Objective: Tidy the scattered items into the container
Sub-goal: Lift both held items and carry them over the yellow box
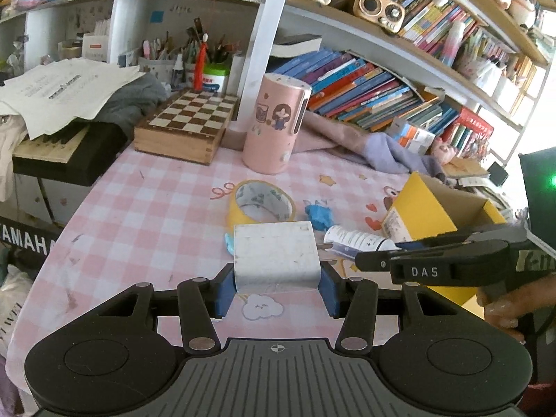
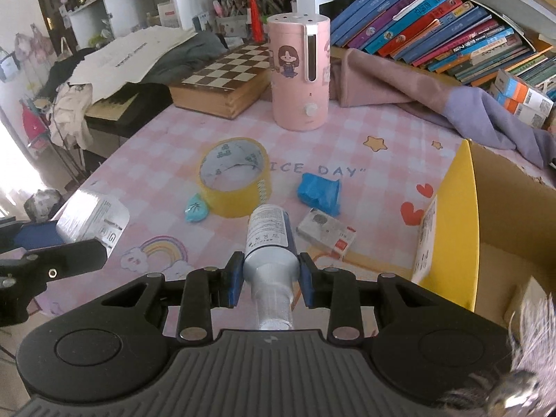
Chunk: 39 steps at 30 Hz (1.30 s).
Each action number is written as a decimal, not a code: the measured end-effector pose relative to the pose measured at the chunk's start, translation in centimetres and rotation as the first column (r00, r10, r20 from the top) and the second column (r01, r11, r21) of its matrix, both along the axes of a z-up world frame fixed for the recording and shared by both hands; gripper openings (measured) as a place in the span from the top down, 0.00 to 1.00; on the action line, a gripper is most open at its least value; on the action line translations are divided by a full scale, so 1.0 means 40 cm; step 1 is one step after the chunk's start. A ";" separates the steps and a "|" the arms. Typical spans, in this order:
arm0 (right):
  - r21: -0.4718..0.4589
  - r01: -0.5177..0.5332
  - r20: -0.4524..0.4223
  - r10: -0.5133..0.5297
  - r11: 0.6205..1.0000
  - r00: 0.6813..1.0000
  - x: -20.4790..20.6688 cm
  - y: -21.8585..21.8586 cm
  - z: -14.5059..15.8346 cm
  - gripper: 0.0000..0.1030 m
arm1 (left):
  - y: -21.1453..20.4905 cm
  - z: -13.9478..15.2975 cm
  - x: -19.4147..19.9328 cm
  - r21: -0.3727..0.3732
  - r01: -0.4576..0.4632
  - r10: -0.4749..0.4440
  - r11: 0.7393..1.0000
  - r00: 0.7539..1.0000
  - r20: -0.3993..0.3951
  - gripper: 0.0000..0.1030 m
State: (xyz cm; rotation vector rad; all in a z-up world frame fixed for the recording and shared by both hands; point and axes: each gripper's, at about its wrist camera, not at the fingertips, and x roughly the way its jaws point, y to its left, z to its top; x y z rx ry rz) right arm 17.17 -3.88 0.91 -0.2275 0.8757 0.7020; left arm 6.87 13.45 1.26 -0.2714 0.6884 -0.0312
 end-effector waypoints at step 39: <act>0.092 0.320 -0.050 -0.316 0.943 0.947 -0.428 -0.344 0.034 0.71 | -0.172 0.060 -0.265 -0.024 0.318 -0.316 0.948 0.947 0.063 0.52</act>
